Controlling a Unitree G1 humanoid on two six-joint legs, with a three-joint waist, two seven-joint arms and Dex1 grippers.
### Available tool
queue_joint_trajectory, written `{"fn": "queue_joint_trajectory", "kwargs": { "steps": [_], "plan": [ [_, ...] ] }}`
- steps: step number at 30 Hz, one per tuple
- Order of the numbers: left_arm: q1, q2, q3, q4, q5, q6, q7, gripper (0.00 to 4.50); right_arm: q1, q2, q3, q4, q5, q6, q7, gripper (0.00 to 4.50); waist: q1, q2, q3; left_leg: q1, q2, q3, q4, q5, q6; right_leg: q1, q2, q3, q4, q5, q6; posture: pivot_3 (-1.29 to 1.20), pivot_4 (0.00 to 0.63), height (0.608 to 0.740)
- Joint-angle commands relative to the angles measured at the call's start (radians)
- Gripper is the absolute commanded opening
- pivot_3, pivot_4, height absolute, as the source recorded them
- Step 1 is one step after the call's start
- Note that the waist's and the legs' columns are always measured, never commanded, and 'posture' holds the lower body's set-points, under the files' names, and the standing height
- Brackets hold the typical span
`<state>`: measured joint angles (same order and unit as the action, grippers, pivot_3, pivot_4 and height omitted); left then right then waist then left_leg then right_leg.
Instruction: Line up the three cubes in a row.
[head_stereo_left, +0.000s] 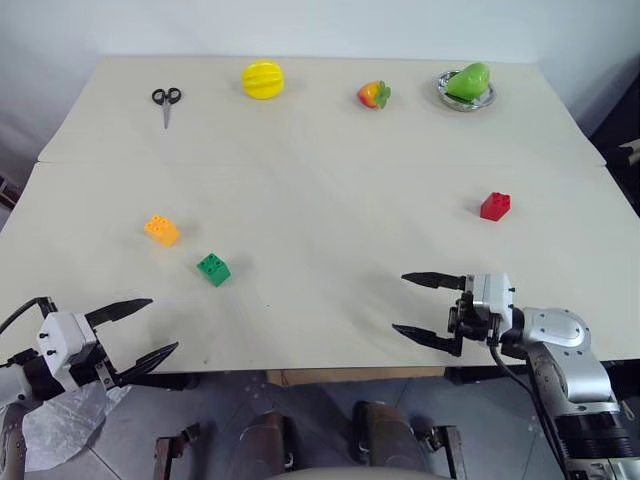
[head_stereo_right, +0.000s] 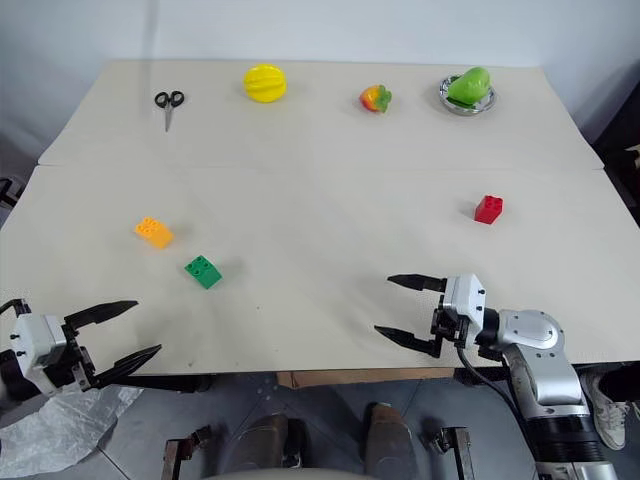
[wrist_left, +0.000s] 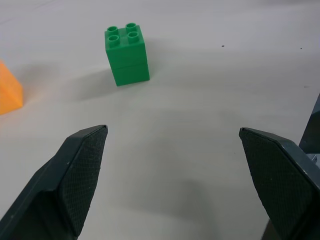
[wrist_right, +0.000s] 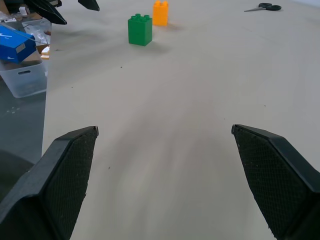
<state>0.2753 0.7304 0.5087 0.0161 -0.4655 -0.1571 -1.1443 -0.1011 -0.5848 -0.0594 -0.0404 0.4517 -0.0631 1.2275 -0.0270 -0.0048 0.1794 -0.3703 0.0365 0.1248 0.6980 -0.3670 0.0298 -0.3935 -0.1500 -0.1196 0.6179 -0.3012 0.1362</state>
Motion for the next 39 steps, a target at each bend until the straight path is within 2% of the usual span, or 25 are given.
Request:
{"fn": "queue_joint_trajectory", "kwargs": {
  "steps": [1,3,5,7,10,12,15,19,21,23,25,28,33,35,39],
  "plan": [
    [-0.003,0.013,0.024,-0.016,-0.019,0.001,0.008,4.48,-0.023,0.003,-0.026,-0.023,0.019,-0.003,-0.028,4.50,0.000,0.000,0.000,0.000,0.000,0.000,0.000,0.000,0.000,0.000,0.000,0.000,0.000,0.000,0.000,0.00,0.150,0.740],
    [0.001,0.019,0.027,-0.048,-0.048,0.072,0.027,4.48,-0.028,0.005,-0.039,-0.023,0.024,-0.005,-0.049,4.50,0.001,0.000,0.000,0.000,0.000,0.000,0.000,0.000,0.000,0.000,0.000,0.000,0.000,0.000,0.000,0.00,0.150,0.740],
    [-0.001,0.025,0.046,-0.160,-0.211,0.259,0.066,4.48,-0.003,0.010,-0.073,-0.054,0.050,0.005,-0.084,4.50,0.002,0.000,0.000,0.000,0.000,-0.001,0.000,0.000,0.000,0.000,0.000,0.000,0.000,0.000,0.000,0.00,0.150,0.740],
    [-0.005,0.029,0.048,-0.251,-0.275,0.368,0.119,4.48,0.024,0.016,-0.105,-0.079,0.069,0.005,-0.116,4.50,0.007,0.000,0.000,-0.001,0.000,-0.003,0.000,0.000,0.000,0.000,0.000,0.000,0.000,0.000,0.000,0.00,0.150,0.740],
    [-0.086,0.005,-0.042,-0.450,-0.382,0.506,0.267,4.48,0.068,0.062,-0.264,-0.113,0.152,0.063,-0.318,4.50,0.019,0.000,0.000,-0.001,0.000,-0.004,0.000,0.000,0.000,0.001,-0.001,0.000,0.000,0.000,0.000,0.00,0.150,0.740],
    [-0.172,-0.016,-0.130,-0.474,-0.302,0.496,0.312,4.48,0.094,0.079,-0.346,-0.085,0.129,0.029,-0.401,4.50,0.030,0.001,0.000,-0.001,-0.001,-0.004,0.001,0.000,0.000,0.002,-0.001,0.001,0.001,0.000,0.000,0.00,0.150,0.740],
    [-0.303,-0.057,-0.246,-0.388,-0.124,0.408,0.354,4.48,0.109,0.116,-0.450,0.000,0.077,-0.031,-0.541,4.50,0.029,0.003,-0.002,0.001,-0.005,-0.003,0.001,0.001,0.001,0.002,-0.001,0.003,0.002,0.000,0.000,0.00,0.150,0.740],
    [-0.446,-0.115,-0.367,-0.234,0.038,0.320,0.386,4.48,0.125,0.130,-0.504,0.138,-0.001,-0.086,-0.657,4.50,0.022,0.004,-0.002,0.001,-0.006,0.000,0.000,0.001,-0.001,0.001,0.003,0.003,0.001,0.000,0.000,0.00,0.150,0.740],
    [-0.477,-0.130,-0.388,-0.197,0.083,0.288,0.397,4.48,0.121,0.134,-0.503,0.161,-0.021,-0.098,-0.688,4.50,0.014,0.004,-0.002,0.001,-0.006,0.003,-0.001,0.001,-0.001,-0.001,0.003,0.004,0.001,0.000,0.000,0.00,0.150,0.740],
    [-0.508,-0.160,-0.420,-0.194,0.067,0.293,0.372,4.48,0.116,0.119,-0.480,0.155,-0.068,-0.057,-0.741,4.50,0.005,0.004,-0.002,0.001,-0.005,0.004,-0.001,0.001,-0.001,-0.001,0.003,0.005,0.001,0.000,0.000,0.00,0.150,0.740],
    [-0.514,-0.171,-0.429,-0.207,0.041,0.312,0.348,4.48,0.097,0.109,-0.456,0.086,-0.036,0.025,-0.751,4.50,-0.003,0.004,-0.002,0.001,-0.005,0.004,-0.001,0.001,-0.001,-0.001,0.003,0.006,0.001,0.000,0.000,0.00,0.150,0.740],
    [-0.508,-0.166,-0.419,-0.215,0.025,0.325,0.326,4.48,0.054,0.084,-0.433,0.003,-0.016,0.181,-0.809,4.50,-0.006,0.004,-0.002,0.001,-0.003,0.004,-0.001,0.002,-0.001,-0.002,0.003,0.007,0.002,0.000,0.000,0.00,0.150,0.740],
    [-0.519,-0.153,-0.430,-0.230,0.001,0.367,0.289,4.48,-0.212,-0.026,-0.352,0.054,-0.072,0.590,-0.983,4.50,-0.001,0.004,-0.002,0.001,0.000,0.004,0.002,0.003,0.000,-0.002,0.002,0.008,0.004,0.000,0.000,0.00,0.150,0.740],
    [-0.525,-0.152,-0.438,-0.230,0.006,0.372,0.279,4.48,-0.340,-0.029,-0.336,0.133,-0.080,0.676,-1.031,4.50,0.001,0.004,-0.002,0.000,0.000,0.004,0.002,0.003,0.000,-0.002,0.001,0.008,0.004,0.000,0.000,0.00,0.150,0.740],
    [-0.531,-0.176,-0.415,-0.242,-0.024,0.408,0.307,4.48,-0.499,0.011,-0.361,0.280,-0.076,0.728,-1.107,4.50,0.005,0.004,-0.002,-0.001,-0.001,0.002,0.001,0.003,0.000,-0.003,0.001,0.006,0.003,0.000,0.000,0.00,0.150,0.740]
  ]
}}
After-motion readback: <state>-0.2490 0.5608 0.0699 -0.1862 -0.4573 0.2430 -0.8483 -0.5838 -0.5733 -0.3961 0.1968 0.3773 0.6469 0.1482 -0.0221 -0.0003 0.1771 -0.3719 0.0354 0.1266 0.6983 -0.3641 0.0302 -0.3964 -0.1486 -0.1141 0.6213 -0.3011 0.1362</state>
